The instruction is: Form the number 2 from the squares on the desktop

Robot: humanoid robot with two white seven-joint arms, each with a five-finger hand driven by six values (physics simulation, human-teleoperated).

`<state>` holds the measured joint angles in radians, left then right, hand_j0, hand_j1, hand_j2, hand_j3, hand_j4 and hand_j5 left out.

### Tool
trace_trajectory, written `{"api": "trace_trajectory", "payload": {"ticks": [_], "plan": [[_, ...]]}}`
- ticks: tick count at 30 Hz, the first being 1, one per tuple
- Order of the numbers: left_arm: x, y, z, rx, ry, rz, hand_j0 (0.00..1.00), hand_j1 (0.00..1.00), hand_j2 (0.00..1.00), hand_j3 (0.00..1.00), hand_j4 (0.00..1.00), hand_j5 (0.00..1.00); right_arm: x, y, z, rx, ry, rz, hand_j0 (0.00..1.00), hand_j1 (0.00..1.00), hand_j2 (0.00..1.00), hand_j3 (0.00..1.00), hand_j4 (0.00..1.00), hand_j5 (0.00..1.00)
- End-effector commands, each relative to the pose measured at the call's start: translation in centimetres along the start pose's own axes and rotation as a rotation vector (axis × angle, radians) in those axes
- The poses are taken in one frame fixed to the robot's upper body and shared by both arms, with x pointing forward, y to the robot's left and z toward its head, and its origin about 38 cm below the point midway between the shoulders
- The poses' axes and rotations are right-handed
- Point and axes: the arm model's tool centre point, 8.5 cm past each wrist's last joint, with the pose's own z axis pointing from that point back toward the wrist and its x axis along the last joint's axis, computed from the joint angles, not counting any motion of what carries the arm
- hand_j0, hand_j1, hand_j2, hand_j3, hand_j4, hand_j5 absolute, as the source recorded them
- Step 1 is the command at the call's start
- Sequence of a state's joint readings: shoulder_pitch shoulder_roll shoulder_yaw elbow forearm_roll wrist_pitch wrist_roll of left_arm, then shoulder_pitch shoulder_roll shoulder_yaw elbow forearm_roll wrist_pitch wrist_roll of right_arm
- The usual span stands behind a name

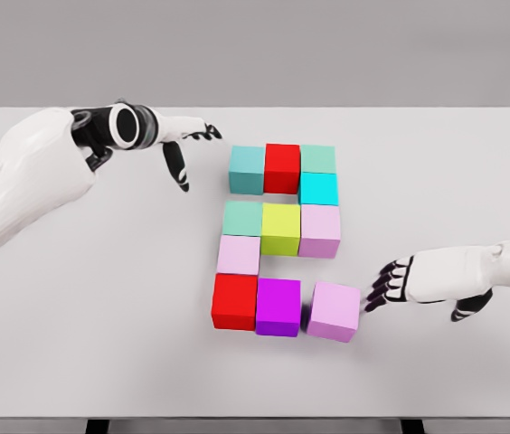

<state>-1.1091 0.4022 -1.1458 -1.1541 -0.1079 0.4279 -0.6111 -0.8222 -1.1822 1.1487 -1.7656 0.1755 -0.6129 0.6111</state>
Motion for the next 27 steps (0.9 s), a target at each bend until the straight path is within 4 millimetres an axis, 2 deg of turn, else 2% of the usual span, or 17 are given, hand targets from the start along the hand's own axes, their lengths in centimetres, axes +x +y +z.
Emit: {"api": "trace_trajectory", "payload": {"ticks": [1, 9, 16, 27], "plan": [[0.0, 0.0, 0.1, 0.002, -0.008, -0.005, 1.00, 1.00, 1.00, 1.00, 1.00, 1.00, -0.1, 0.3, 0.6, 0.004, 0.014, -0.011, 1.00, 1.00, 1.00, 1.00, 1.00, 1.00], [-0.5, 0.2, 0.3, 0.007, -0.026, -0.014, 1.00, 1.00, 1.00, 1.00, 1.00, 1.00, 0.0, 0.3, 0.2, 0.006, 0.004, -0.010, 1.00, 1.00, 1.00, 1.00, 1.00, 1.00], [-0.6, 0.2, 0.3, 0.008, -0.023, -0.012, 1.00, 1.00, 1.00, 1.00, 1.00, 1.00, 0.6, -0.2, -1.6, -0.003, -0.046, 0.000, 1.00, 1.00, 1.00, 1.00, 1.00, 1.00], [-0.8, 0.0, 0.2, 0.003, -0.020, -0.008, 1.00, 1.00, 1.00, 1.00, 1.00, 1.00, 0.6, -1.1, -1.9, -0.016, -0.052, 0.021, 1.00, 1.00, 1.00, 1.00, 1.00, 1.00]]}}
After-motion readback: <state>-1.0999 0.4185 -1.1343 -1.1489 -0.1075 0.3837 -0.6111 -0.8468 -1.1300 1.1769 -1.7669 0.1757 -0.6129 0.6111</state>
